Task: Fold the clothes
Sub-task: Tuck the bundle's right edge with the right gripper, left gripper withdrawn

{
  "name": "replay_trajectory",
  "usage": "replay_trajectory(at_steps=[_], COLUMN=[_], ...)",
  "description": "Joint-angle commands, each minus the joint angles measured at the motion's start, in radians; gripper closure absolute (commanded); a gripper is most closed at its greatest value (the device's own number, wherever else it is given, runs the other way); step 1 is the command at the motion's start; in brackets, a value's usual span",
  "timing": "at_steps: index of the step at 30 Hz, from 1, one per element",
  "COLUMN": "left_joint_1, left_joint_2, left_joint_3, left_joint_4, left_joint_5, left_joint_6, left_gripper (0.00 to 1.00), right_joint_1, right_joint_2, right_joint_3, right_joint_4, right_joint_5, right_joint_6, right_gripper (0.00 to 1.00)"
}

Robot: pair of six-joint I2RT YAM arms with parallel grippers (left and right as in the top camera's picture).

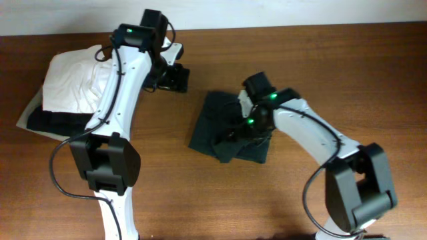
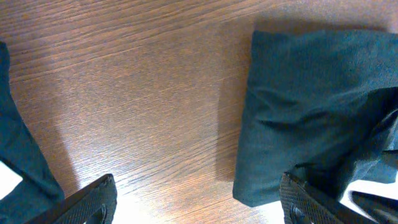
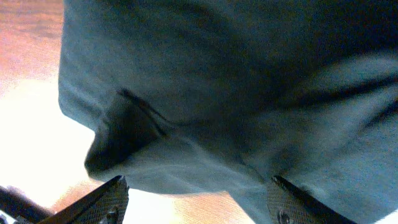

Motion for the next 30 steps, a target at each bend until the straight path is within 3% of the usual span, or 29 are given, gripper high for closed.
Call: replay_trajectory(at_steps=[1,2,4,7,9,10,13,14,16,19,20,22,23,30], left_joint_1=[0.004,0.001,0.001,0.0,0.0,0.0,0.002,0.003,0.013,0.041,0.055,0.064,0.064,0.064], left_joint_2=[-0.002,-0.002,-0.002,-0.002,-0.002,-0.002,-0.002,-0.002,-0.002,-0.002,-0.002,-0.002,-0.002,-0.002], left_joint_3=[0.014,0.014,0.014,0.014,0.014,0.014,0.014,0.014,0.014,0.014,0.014,0.014,0.014,0.014], left_joint_4=[-0.005,-0.007,-0.007,-0.007,-0.007,-0.007,-0.002,-0.001,-0.004,-0.009,-0.008,-0.008,-0.008,-0.011], left_joint_5=[0.063,0.063,0.063,0.063,0.063,0.062,0.058,0.047,0.008,-0.002,-0.001,0.002,0.002,0.002], left_joint_6=[0.021,0.021,0.021,0.021,0.021,0.034,0.058,0.058,0.058,0.058,0.058,0.058,0.058,0.058], left_gripper=[0.15,0.15,0.15,0.15,0.15,0.15,0.15,0.15,0.15,0.14,0.14,0.14,0.14,0.14], right_joint_1=[0.061,0.063,0.03,-0.091,-0.153,-0.161,-0.078,-0.027,0.074,0.153,0.175,0.173,0.166,-0.071], right_joint_2=[0.055,0.055,0.042,0.001,-0.019,-0.026,-0.026,-0.026,-0.024,0.001,0.017,0.027,0.027,-0.089], right_joint_3=[0.012,0.013,0.013,0.014,0.014,0.014,0.013,0.013,0.013,0.013,0.013,0.013,0.013,0.027], right_joint_4=[0.03,0.029,0.012,-0.055,-0.063,-0.069,-0.07,-0.046,-0.02,-0.007,0.0,0.018,0.023,-0.16], right_joint_5=[0.087,0.09,0.097,0.096,-0.064,-0.2,-0.223,-0.201,-0.008,0.168,0.225,0.243,0.249,0.221], right_joint_6=[0.091,0.091,0.09,0.082,-0.047,-0.13,-0.14,-0.14,-0.1,-0.067,-0.04,-0.032,-0.017,0.009], right_gripper=[0.59,0.83,0.96,0.96,0.96,0.74,0.65,0.55,0.34,0.25,0.29,0.84,0.95,0.96])
